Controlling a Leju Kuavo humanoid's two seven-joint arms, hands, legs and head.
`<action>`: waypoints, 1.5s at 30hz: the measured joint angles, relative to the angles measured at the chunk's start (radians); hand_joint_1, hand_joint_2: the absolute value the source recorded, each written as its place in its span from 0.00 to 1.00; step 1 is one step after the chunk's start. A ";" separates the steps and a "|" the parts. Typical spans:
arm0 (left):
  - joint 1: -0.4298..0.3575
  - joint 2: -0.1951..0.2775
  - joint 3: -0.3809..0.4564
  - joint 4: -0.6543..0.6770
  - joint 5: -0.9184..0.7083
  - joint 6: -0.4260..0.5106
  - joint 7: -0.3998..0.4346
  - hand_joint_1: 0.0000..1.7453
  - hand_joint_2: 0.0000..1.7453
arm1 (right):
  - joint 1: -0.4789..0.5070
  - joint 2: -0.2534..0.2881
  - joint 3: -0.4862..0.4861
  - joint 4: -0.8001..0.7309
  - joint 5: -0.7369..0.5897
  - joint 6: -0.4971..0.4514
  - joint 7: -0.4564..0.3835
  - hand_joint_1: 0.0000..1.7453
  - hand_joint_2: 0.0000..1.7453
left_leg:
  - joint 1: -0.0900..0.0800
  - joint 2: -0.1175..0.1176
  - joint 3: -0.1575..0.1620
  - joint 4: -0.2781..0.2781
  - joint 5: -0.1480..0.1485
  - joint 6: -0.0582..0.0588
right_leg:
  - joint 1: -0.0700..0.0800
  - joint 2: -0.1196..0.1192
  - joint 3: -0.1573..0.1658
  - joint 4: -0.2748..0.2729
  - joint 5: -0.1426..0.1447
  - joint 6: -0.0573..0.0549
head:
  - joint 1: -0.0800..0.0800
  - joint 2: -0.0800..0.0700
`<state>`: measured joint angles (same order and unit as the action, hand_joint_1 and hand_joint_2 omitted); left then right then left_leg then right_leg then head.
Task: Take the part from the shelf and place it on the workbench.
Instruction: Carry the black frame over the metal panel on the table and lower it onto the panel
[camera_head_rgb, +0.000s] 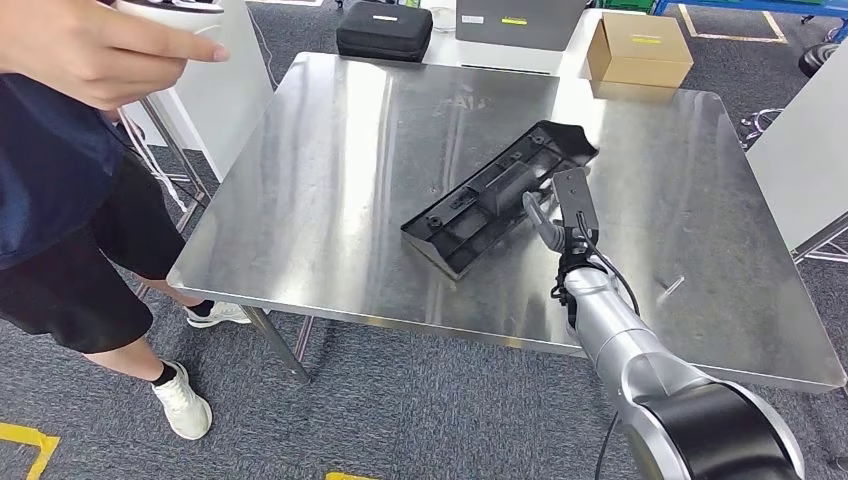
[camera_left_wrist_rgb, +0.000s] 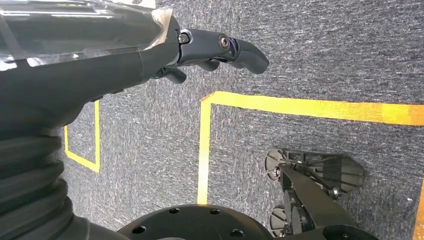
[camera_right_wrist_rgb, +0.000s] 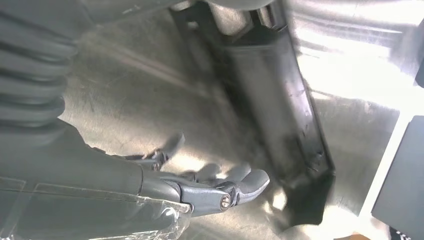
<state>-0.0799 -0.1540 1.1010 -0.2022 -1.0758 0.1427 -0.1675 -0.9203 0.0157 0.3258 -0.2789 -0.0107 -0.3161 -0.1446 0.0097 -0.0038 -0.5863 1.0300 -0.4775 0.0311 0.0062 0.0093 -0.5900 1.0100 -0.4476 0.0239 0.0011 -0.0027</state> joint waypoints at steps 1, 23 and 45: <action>0.000 0.000 0.000 0.000 0.000 0.002 0.001 0.00 1.00 | 0.000 0.001 0.000 0.000 0.000 0.000 0.000 0.00 0.00 | 0.000 0.000 0.000 0.000 0.000 0.000 | 0.000 0.000 0.000 0.000 0.000 0.000 | 0.000 0.000; -0.001 -0.002 0.001 0.000 0.000 0.023 0.028 0.00 1.00 | 0.003 0.026 -0.011 0.000 -0.030 0.113 -0.066 0.00 0.00 | 0.000 0.000 0.000 0.000 0.000 0.000 | 0.000 0.000 0.000 0.000 0.000 0.000 | 0.000 0.000; -0.004 0.000 0.019 0.000 0.009 0.059 0.077 0.00 0.00 | 0.076 0.114 -0.047 -0.185 -0.314 0.906 -0.271 0.00 0.00 | 0.000 0.000 0.001 0.000 0.000 0.000 | 0.001 0.000 0.001 0.000 0.000 0.000 | 0.000 0.000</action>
<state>-0.0835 -0.1538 1.1198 -0.2022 -1.0672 0.2018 -0.0902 -0.8448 0.1300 0.2788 -0.4634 -0.3243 0.5897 -0.4158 0.0101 -0.0035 -0.5856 1.0298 -0.4774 0.0311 0.0068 0.0097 -0.5891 1.0102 -0.4476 0.0238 0.0013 -0.0027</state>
